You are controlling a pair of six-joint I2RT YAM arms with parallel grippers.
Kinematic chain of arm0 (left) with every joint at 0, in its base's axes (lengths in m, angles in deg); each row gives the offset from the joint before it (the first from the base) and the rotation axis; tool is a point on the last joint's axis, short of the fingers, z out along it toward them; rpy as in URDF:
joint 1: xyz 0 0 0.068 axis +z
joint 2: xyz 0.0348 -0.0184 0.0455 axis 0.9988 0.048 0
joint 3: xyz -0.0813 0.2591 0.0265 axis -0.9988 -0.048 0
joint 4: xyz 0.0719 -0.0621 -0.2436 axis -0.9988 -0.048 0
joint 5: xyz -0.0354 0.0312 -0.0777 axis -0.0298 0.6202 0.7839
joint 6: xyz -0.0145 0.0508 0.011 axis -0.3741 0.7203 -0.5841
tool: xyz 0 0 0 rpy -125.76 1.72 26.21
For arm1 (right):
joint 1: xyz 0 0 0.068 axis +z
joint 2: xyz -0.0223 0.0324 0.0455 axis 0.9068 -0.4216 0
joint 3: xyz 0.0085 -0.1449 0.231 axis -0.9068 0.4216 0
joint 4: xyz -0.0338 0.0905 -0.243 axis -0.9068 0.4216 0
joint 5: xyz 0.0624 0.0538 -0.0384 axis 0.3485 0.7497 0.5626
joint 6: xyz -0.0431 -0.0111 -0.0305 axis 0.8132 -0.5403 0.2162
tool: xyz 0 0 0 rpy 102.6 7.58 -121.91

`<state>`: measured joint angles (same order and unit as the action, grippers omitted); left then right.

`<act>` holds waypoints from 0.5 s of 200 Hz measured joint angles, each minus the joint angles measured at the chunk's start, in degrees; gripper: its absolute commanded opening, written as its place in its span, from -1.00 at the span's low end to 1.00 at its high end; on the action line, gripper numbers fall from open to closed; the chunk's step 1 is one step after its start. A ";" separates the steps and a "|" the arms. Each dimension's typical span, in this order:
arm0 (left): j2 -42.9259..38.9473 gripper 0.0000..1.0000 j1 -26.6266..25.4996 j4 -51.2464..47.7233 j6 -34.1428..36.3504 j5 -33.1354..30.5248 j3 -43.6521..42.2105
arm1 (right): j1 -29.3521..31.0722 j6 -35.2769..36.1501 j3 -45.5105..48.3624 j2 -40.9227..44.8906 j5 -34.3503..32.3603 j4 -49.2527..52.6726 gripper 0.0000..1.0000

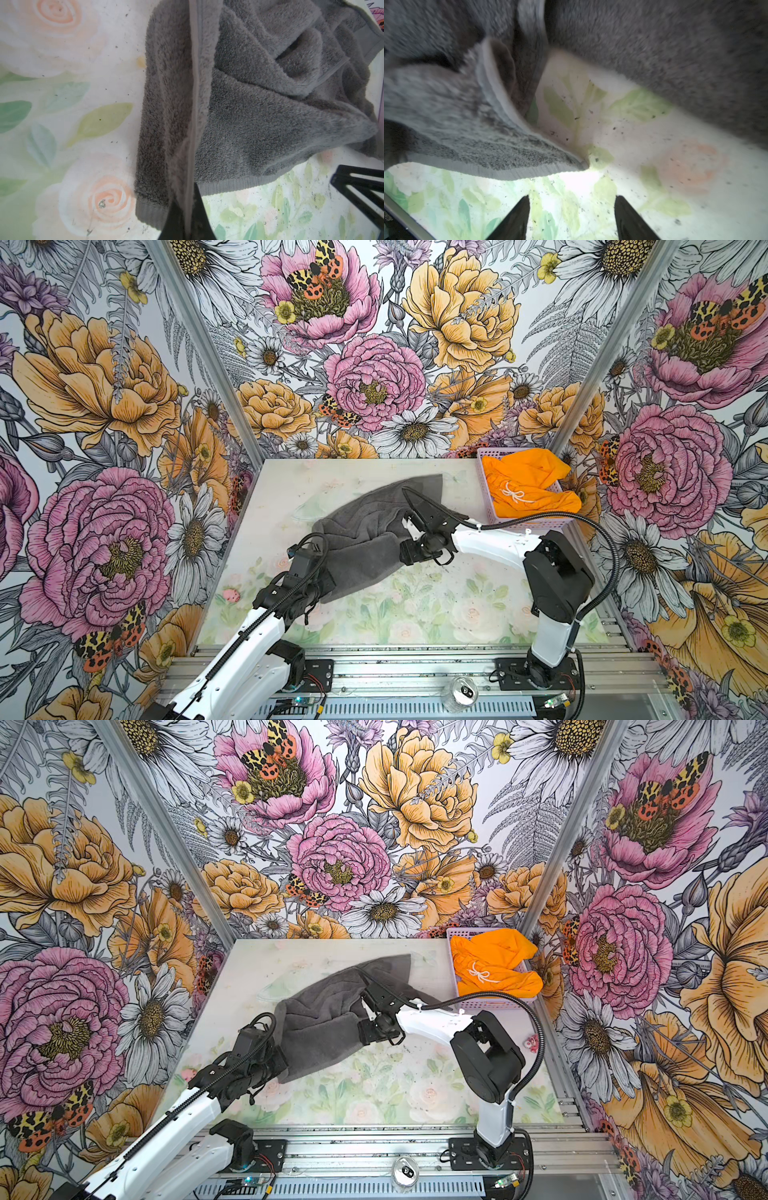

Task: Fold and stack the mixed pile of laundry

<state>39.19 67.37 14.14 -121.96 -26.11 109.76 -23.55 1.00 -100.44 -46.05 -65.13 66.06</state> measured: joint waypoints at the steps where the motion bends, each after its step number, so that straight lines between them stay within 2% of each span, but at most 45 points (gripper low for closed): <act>1: 0.00 -1.00 0.00 0.00 0.00 -0.02 -0.02 | 0.11 0.00 0.00 -0.24 0.00 -0.17 0.33; 62: -1.46 -1.00 0.26 -0.02 -0.24 0.00 -1.95 | 1.22 0.68 -0.96 -4.81 -3.45 -3.19 0.35; 85: -1.53 -1.00 0.31 -0.04 -0.24 0.00 -2.36 | 1.60 1.01 -2.08 -5.90 -4.13 -3.76 0.26; 100: -2.03 -1.00 0.44 -0.02 -0.26 0.02 -2.64 | 1.88 1.49 -2.67 -6.56 -4.39 -4.02 0.14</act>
<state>37.15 67.81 14.12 -122.22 -26.09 107.11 -21.67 2.49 -103.10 -52.61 -69.52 62.04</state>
